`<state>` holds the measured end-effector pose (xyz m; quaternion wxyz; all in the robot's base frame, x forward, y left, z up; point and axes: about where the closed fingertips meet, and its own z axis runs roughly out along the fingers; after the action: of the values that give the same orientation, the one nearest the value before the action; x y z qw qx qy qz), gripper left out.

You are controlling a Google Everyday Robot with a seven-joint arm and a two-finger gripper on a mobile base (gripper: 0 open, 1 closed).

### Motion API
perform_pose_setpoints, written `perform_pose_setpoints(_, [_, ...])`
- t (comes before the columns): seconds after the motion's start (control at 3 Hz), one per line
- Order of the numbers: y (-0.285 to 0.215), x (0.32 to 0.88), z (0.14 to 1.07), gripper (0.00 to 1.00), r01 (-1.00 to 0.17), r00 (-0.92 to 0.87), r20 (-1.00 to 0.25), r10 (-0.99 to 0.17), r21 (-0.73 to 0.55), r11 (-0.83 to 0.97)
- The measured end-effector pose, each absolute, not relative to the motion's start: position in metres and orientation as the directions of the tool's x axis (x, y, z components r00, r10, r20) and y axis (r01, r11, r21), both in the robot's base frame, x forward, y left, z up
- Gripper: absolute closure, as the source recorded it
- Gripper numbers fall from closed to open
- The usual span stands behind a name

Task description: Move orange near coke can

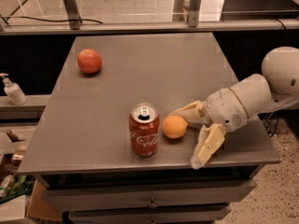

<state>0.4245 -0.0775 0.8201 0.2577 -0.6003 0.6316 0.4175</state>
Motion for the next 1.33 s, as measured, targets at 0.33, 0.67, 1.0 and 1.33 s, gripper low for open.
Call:
perform_pose_setpoints(0.33, [-0.0775,0.4245,0.8205,0.15,-0.973,-0.147,-0.827,-0.543,0.218,-0.069])
perform_pose_setpoints(0.67, [-0.0774,0.4245,0.8206,0.40,-0.973,-0.146,-0.827,-0.543,0.218,-0.070])
perform_pose_setpoints(1.0, [-0.0773,0.4245,0.8211,0.45,-0.973,-0.146,-0.827,-0.543,0.218,-0.070])
perform_pose_setpoints(1.33, [-0.0773,0.4245,0.8211,0.24,-0.973,-0.146,-0.827,-0.543,0.218,-0.070])
